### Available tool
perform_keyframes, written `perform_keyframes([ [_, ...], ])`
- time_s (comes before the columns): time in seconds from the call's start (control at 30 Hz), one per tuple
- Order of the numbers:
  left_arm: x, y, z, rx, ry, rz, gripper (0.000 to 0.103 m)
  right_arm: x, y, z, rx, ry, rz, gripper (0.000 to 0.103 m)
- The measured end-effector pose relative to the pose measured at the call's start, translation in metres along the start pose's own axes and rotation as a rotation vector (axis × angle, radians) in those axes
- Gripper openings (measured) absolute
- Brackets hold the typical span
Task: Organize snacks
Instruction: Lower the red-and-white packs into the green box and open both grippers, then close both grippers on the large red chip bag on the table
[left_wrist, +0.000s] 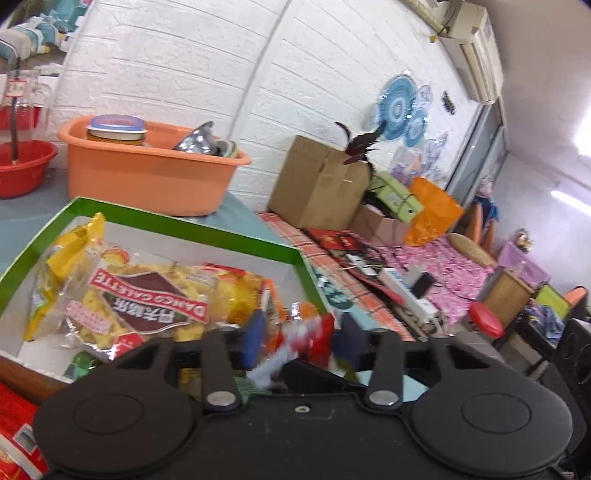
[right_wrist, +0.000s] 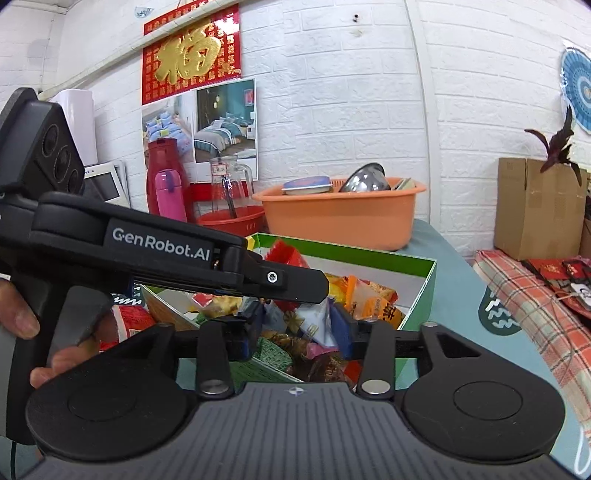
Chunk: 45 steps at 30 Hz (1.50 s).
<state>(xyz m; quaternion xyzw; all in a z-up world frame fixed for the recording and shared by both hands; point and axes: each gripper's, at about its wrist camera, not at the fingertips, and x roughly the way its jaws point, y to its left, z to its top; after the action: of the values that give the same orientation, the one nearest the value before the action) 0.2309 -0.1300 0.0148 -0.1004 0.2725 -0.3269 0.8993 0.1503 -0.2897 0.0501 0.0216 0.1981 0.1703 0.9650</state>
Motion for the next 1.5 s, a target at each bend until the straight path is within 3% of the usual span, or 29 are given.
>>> perform_keyframes([
  [0.03,-0.002,0.003,-0.003,-0.018,-0.014,0.014,0.103,0.002,-0.001,-0.002,0.000,0.013,-0.007,0.099],
  [0.07,-0.005,0.005,-0.006,-0.034,-0.027,0.023,0.103,0.004,0.000,-0.004,-0.004,0.028,-0.016,0.103],
  [0.27,-0.021,0.008,-0.009,-0.069,-0.030,0.026,0.103,0.000,0.006,-0.008,-0.021,0.031,-0.033,0.103],
  [0.47,-0.064,0.001,-0.017,-0.108,-0.089,0.052,0.103,-0.021,0.016,0.000,-0.022,-0.015,-0.007,0.103],
  [0.63,-0.108,0.007,-0.033,-0.135,-0.127,0.128,0.103,-0.036,0.033,0.000,-0.035,-0.021,0.047,0.103],
  [0.87,-0.155,0.059,-0.037,-0.225,-0.161,0.294,0.103,-0.031,0.068,-0.011,-0.053,0.051,0.165,0.103],
  [1.07,-0.152,0.124,-0.027,-0.305,-0.113,0.384,0.103,-0.019,0.091,-0.018,-0.051,0.117,0.229,0.103],
  [1.3,-0.132,0.151,-0.031,-0.327,-0.029,0.364,0.103,-0.008,0.097,-0.026,-0.030,0.162,0.224,0.103],
  [1.33,-0.130,0.150,-0.033,-0.318,-0.011,0.353,0.082,-0.006,0.098,-0.026,-0.026,0.168,0.221,0.103],
  [1.37,-0.128,0.149,-0.035,-0.306,0.015,0.336,0.039,-0.004,0.098,-0.027,-0.020,0.176,0.222,0.103],
  [1.5,-0.132,0.135,-0.048,-0.273,0.053,0.266,0.039,0.001,0.097,-0.031,0.018,0.203,0.256,0.103],
])
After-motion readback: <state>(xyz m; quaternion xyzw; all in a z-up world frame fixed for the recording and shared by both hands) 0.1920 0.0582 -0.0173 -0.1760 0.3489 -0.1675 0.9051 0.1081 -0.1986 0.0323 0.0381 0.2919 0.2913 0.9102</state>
